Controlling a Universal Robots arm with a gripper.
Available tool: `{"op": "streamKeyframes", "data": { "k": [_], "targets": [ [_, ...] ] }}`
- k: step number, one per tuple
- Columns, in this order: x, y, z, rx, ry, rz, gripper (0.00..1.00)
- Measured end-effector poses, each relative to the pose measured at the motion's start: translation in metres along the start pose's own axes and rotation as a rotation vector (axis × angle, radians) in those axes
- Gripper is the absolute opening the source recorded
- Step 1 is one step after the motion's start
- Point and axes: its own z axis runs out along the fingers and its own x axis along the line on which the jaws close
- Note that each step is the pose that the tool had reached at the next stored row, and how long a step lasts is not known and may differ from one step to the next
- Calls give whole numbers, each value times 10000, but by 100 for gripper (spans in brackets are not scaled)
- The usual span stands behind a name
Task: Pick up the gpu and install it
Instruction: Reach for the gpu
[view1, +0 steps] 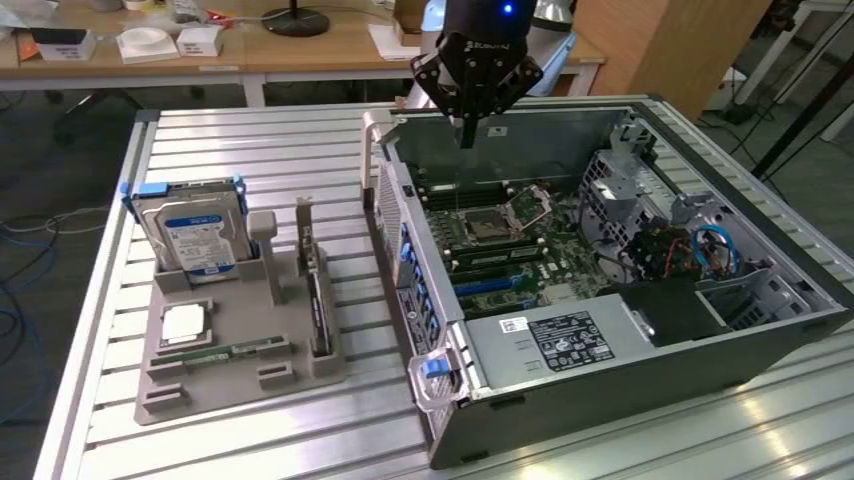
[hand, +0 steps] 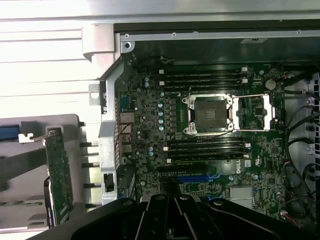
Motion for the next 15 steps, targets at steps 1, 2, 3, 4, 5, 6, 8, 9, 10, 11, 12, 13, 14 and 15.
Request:
{"op": "streamKeyframes", "data": {
  "k": [1,2,3,4,5,6,8,9,10,11,12,13,14,15],
  "targets": [
    [12,-1,1,-1,0,0,11],
    [25,-2,1,0,0,0,11],
    [39,-3,1,0,0,0,11],
    [53,-4,1,0,0,-1,11],
    [65,-5,2,-1,-1,0,11],
    [79,-6,2,-1,0,0,11],
    [114,-9,2,-1,-1,0,11],
    [130,-10,2,-1,-1,0,11],
    [143,-11,2,-1,-1,1,11],
    [157,-12,2,-1,-1,1,11],
    [169,-13,3,-1,-1,0,11],
    [183,-14,3,-1,0,0,11],
    [198,-15,3,-1,-1,-1,11],
    [214,-16,3,-1,-1,-1,11]
  ]
}}
